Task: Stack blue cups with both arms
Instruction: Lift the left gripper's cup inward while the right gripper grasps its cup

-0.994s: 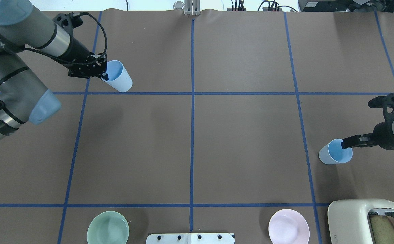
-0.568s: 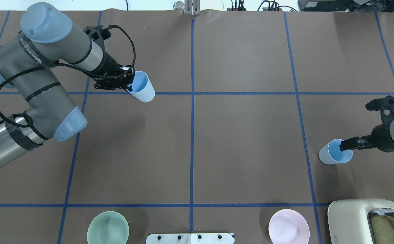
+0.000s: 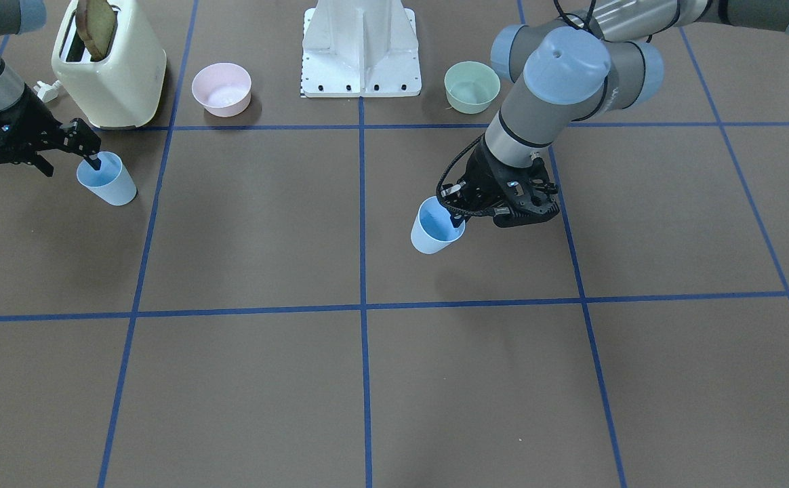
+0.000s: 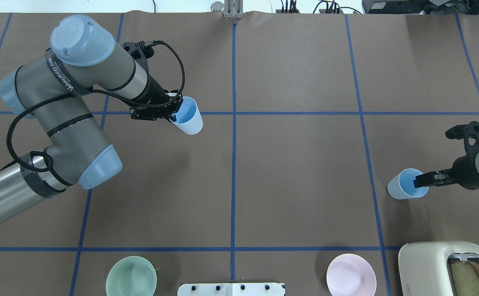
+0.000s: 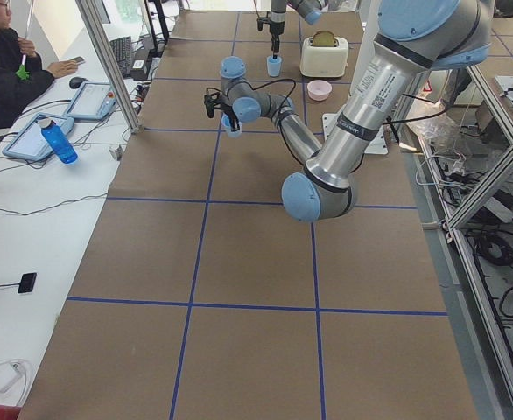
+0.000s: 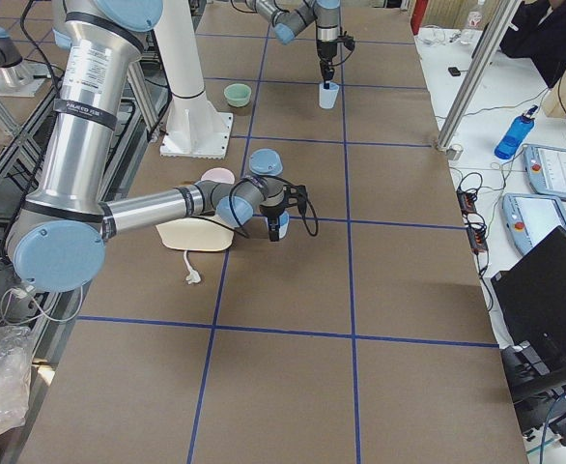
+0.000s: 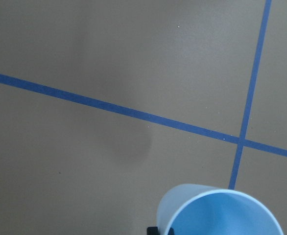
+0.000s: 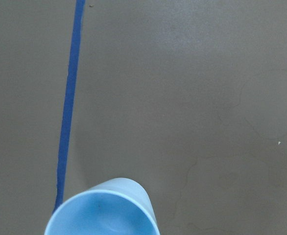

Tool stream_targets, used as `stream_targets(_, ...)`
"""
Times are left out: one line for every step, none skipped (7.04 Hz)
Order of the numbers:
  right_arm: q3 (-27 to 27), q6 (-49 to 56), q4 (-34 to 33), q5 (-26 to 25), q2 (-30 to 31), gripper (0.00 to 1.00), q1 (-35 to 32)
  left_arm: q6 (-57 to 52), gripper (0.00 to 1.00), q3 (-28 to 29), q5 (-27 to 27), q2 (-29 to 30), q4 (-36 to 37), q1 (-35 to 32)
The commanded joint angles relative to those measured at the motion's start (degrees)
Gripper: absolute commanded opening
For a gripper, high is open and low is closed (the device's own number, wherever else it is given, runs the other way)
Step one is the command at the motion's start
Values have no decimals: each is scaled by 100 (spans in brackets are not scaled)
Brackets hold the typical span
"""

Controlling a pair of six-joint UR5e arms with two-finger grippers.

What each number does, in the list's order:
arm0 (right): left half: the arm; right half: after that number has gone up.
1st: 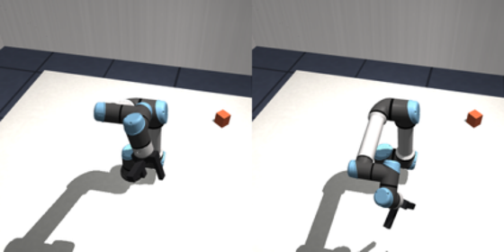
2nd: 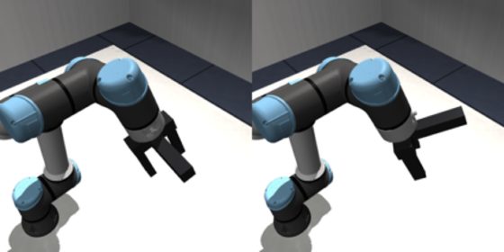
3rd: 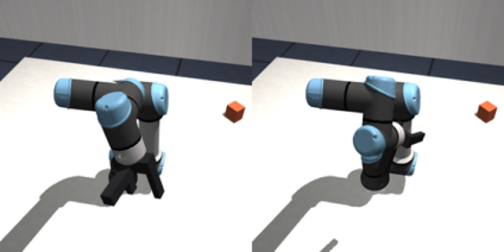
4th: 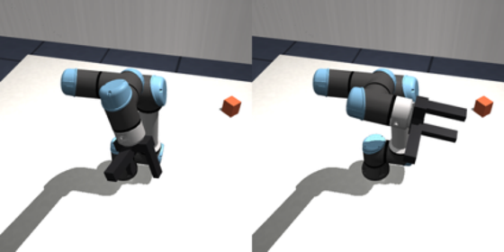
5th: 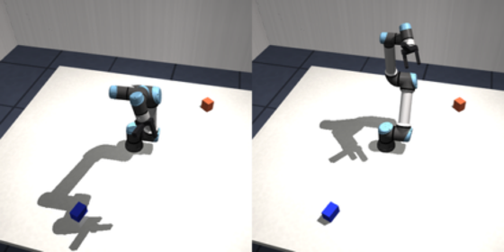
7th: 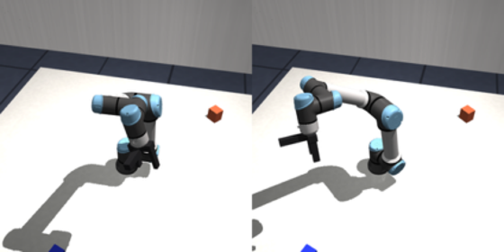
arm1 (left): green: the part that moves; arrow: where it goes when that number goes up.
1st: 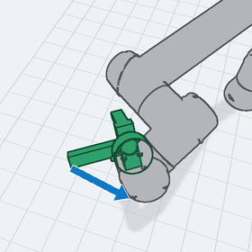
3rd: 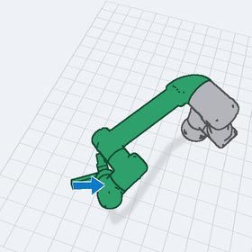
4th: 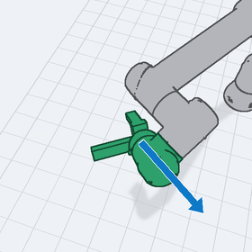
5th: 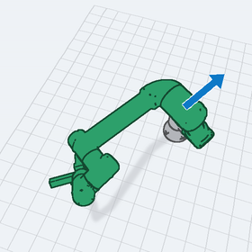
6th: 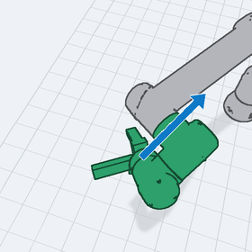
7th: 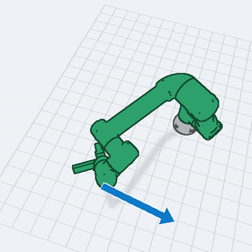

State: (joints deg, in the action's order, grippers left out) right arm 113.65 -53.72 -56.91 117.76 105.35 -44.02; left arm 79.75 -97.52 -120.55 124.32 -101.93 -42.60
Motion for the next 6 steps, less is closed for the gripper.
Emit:
stream_targets(-18,-51,31,-7,12,65,25,15,0,-4,5,4,7,6)
stream_targets(-53,-60,31,-7,-23,64,34,15,0,-4,14,4,7,6)
stream_targets(-97,-60,31,-16,-50,64,34,15,0,5,14,4,7,15)
stream_targets(-106,-60,31,-25,-59,63,43,15,0,5,14,4,7,15)
stream_targets(-141,-60,31,-25,-93,49,43,15,0,5,14,4,7,15)
stream_targets(-150,-182,31,-59,-103,7,43,15,0,5,14,4,7,15)
